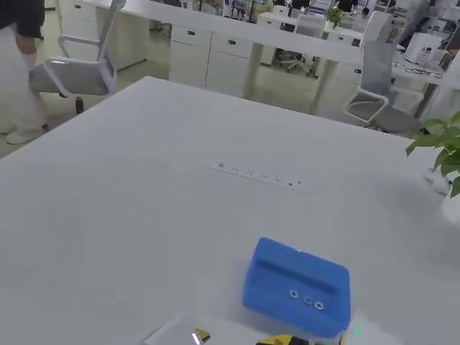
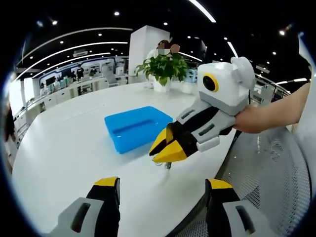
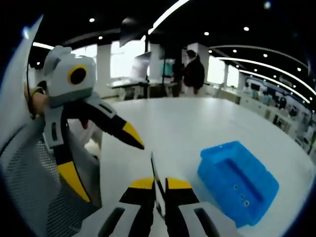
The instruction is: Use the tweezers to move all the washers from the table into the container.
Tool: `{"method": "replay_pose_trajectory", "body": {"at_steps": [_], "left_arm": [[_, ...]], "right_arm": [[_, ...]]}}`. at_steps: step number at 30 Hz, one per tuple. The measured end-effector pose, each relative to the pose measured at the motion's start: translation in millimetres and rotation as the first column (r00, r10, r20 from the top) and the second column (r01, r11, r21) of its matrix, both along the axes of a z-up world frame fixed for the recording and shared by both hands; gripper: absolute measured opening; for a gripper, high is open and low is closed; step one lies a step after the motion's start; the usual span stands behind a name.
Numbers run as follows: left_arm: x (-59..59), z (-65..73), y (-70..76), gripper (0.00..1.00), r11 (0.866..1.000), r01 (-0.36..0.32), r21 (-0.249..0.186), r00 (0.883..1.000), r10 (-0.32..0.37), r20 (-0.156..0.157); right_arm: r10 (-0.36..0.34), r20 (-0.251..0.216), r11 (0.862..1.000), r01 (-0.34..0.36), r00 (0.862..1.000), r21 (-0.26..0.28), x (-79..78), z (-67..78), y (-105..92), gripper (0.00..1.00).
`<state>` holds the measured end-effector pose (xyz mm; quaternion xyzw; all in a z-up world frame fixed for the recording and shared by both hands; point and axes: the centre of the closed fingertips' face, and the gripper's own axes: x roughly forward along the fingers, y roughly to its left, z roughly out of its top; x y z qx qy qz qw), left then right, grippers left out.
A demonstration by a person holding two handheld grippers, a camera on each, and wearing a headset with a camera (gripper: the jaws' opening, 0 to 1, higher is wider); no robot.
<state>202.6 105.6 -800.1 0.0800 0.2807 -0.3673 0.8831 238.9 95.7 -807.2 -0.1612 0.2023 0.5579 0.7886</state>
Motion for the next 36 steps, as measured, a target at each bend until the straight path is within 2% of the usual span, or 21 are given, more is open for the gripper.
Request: {"method": "replay_pose_trajectory", "body": {"at_steps": [2,4,8,9,11,13,14,15,16,17,18,20,22,23,25,28,29,31,34,35,36], "left_arm": [[-0.1,-0.4,0.1,0.7,1.0,0.001,0.003,1.0,-0.001,-0.001],[-0.2,-0.4,-0.3,0.7,1.0,0.002,0.003,1.0,-0.002,-0.001],[-0.6,-1.4,-0.7,0.7,1.0,0.005,0.007,1.0,-0.005,-0.004],[-0.8,-1.7,-1.2,0.7,1.0,0.008,0.008,1.0,-0.008,-0.005],[-1.2,-2.2,-1.8,0.7,1.0,0.013,0.012,1.0,-0.013,-0.005],[-1.3,-2.4,-2.0,0.7,1.0,0.014,0.014,1.0,-0.014,-0.006],[-1.2,-2.5,-1.9,0.7,1.0,0.013,0.014,1.0,-0.013,-0.006],[-1.0,-2.3,-1.8,0.7,1.0,0.012,0.013,1.0,-0.012,-0.006],[-0.9,-2.1,-1.7,0.7,1.0,0.01,0.012,1.0,-0.01,-0.006],[-0.7,-2.0,-1.4,0.7,1.0,0.008,0.011,1.0,-0.008,-0.005],[-0.6,-2.0,-1.2,0.7,1.0,0.006,0.011,1.0,-0.006,-0.006],[-0.3,-2.0,-0.8,0.7,1.0,0.003,0.008,1.0,-0.003,-0.007],[-0.1,-1.8,-0.5,0.7,1.0,0.001,0.009,1.0,-0.001,-0.006],[-0.2,-1.8,-0.5,0.7,1.0,0.001,0.008,1.0,-0.001,-0.007],[-0.2,-2.0,-0.5,0.7,1.0,0.001,0.008,1.0,-0.001,-0.007],[-0.3,-2.5,-0.3,0.7,1.0,0.001,0.01,1.0,-0.001,-0.009],[-0.2,-2.4,-0.3,0.7,1.0,0.001,0.009,1.0,0.0,-0.008],[-0.1,-2.6,0.0,0.7,1.0,-0.001,0.009,1.0,0.001,-0.01],[-0.1,-3.2,0.5,0.7,1.0,-0.002,0.012,1.0,0.002,-0.011],[-0.1,-3.2,0.4,0.7,1.0,-0.002,0.011,1.0,0.002,-0.012],[-0.1,-3.2,0.3,0.7,1.0,-0.001,0.011,1.0,0.001,-0.012]], "right_arm": [[-0.056,-0.028,0.998,0.057,0.998,0.03,3.5,-2.0,-3.9,0.04],[-0.079,-0.031,0.996,0.081,0.996,0.05,6.8,-1.6,-6.8,0.04],[-0.102,-0.077,0.99,0.109,0.992,0.093,10.3,-3.2,-9.6,0.04],[-0.132,-0.102,0.983,0.144,0.986,0.114,13.8,-3.3,-12.5,0.04],[-0.152,-0.115,0.979,0.166,0.982,0.116,16.5,-5.3,-16.5,0.04],[-0.178,-0.176,0.967,0.206,0.968,0.152,17.6,-3.7,-18.0,0.03],[-0.189,-0.176,0.966,0.215,0.966,0.142,20.7,-4.0,-21.9,0.03],[-0.209,-0.203,0.96,0.24,0.957,0.143,23.4,-4.9,-25.5,0.03],[-0.209,-0.256,0.955,0.254,0.944,0.153,23.3,-5.5,-26.7,0.03],[-0.216,-0.265,0.949,0.266,0.94,0.167,25.7,-3.6,-27.6,0.03],[-0.232,-0.29,0.938,0.293,0.929,0.187,29.1,0.7,-29.3,0.03],[-0.247,-0.327,0.924,0.323,0.912,0.204,34.8,8.5,-32.4,0.03],[-0.245,-0.345,0.917,0.332,0.906,0.22,39.7,14.9,-34.6,0.03],[-0.249,-0.367,0.908,0.348,0.896,0.232,43.3,19.2,-36.0,0.03],[-0.245,-0.388,0.901,0.356,0.888,0.247,48.4,26.2,-37.1,0.03],[-0.239,-0.392,0.899,0.355,0.889,0.257,56.4,36.0,-36.7,0.03],[-0.237,-0.37,0.899,0.347,0.898,0.266,61.8,41.1,-36.2,0.03],[-0.241,-0.365,0.896,0.351,0.899,0.273,70.2,47.2,-35.7,0.03],[-0.243,-0.317,0.896,0.337,0.917,0.289,88.9,59.9,-31.1,0.03],[-0.244,-0.314,0.896,0.337,0.917,0.289,90.9,60.8,-30.5,0.03],[-0.252,-0.29,0.896,0.336,0.923,0.29,99.5,63.8,-29.3,0.03]]}}
